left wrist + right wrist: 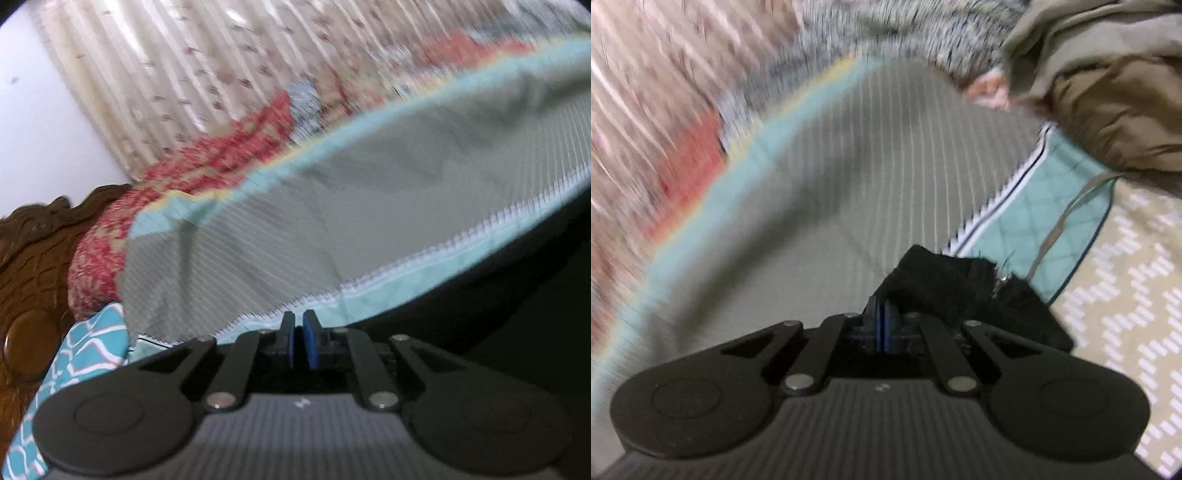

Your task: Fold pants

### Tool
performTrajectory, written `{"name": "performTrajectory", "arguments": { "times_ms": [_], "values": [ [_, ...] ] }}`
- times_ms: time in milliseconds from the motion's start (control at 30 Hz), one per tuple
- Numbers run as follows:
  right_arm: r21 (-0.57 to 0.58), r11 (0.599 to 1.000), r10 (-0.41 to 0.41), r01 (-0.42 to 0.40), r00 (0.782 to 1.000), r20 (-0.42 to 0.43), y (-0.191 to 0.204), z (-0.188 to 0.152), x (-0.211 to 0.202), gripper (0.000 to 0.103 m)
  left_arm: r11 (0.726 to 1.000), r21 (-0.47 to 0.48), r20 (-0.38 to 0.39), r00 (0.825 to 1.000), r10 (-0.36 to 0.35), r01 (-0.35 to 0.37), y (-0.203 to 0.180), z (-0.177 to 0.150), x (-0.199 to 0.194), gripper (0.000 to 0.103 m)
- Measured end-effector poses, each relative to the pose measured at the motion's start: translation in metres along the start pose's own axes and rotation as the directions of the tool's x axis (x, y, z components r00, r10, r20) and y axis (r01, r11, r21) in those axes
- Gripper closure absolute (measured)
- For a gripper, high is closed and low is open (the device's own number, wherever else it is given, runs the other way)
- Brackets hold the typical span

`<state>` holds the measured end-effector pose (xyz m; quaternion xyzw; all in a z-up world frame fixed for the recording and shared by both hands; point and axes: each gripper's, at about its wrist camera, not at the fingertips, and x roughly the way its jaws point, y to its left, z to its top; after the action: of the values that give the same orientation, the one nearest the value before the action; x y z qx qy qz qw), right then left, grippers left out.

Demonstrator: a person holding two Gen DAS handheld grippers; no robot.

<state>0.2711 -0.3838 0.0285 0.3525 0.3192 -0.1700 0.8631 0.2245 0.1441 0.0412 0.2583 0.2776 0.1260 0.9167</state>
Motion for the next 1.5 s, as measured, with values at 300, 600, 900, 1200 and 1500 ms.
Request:
{"name": "performTrajectory", "arguments": {
  "times_ms": [300,600,900,1200,1500],
  "values": [
    [0.09,0.953,0.276,-0.288,0.953,0.124,-0.088,0.009,-0.161,0.099,0.985,-0.167,0.134,0.991,-0.03,0.052,0.043,-0.021,-0.11,0.096],
    [0.098,0.966,0.223,-0.239,0.963,0.15,-0.212,-0.075,-0.283,0.099,0.987,-0.146,0.086,0.995,-0.05,0.063,0.043,-0.123,-0.217,0.1],
    [0.255,0.967,-0.031,0.013,0.997,0.068,-0.279,-0.133,-0.274,0.069,0.904,-0.415,-0.085,0.984,-0.155,0.106,0.079,-0.163,-0.23,0.084],
    [0.226,0.969,0.079,-0.103,0.99,0.115,-0.268,-0.137,-0.28,0.056,0.584,-0.796,-0.124,0.902,-0.413,0.158,0.135,-0.161,-0.152,0.015],
    [0.14,0.985,0.102,-0.105,0.994,0.029,-0.229,-0.154,-0.26,0.056,0.45,-0.889,-0.193,0.824,-0.533,0.083,0.113,-0.163,-0.063,0.09]
  ]
}}
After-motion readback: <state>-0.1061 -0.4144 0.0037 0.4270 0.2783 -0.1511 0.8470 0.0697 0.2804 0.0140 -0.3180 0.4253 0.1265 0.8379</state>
